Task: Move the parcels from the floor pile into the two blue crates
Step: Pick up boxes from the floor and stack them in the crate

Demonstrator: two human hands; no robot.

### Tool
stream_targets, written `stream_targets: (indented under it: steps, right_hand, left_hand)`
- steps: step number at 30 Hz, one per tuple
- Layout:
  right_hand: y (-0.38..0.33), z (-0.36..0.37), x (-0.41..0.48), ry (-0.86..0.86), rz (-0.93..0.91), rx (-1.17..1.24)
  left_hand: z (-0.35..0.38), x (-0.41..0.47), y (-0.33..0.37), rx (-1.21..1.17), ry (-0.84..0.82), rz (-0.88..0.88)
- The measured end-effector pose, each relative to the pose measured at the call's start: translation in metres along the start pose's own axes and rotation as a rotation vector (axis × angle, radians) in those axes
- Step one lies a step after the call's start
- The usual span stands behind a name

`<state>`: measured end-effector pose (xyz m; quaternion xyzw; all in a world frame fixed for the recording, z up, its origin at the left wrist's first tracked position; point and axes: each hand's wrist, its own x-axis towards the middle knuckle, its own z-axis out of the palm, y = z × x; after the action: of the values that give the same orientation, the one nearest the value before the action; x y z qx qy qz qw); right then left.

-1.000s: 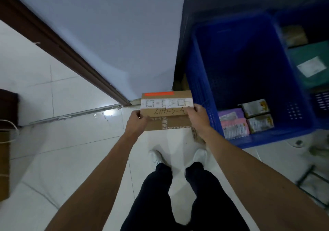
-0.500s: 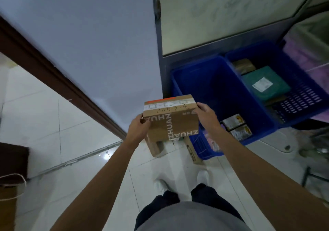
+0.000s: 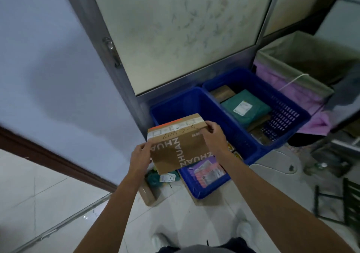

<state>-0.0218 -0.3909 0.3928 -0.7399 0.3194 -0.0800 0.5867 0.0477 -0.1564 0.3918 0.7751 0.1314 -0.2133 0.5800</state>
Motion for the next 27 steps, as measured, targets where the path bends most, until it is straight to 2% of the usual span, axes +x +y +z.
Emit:
stream_targets:
  steps: [7,12,19,23,27]
  right_hand:
    - [0.020,-0.123,0.033,-0.038,-0.080,0.064]
    - [0.035,-0.204,0.054,-0.048,-0.070,0.057]
    - [0.056,-0.276,0.088,-0.031,-0.057,0.023]
    - [0.068,-0.294,0.103,-0.047,-0.006,-0.081]
    - [0.076,-0.316,0.115,-0.048,0.022,-0.071]
  left_hand:
    - [0.138,-0.031,0.002,0.003,0.073,-0.145]
    - [0.222,-0.053,0.015,-0.006,0.030,-0.240]
    - [0.282,-0.058,0.026,0.099,-0.027,-0.199]
    - [0.304,-0.054,0.042,-0.043,-0.009,-0.260]
    - [0.332,-0.045,0.055,-0.082,-0.068,-0.229]
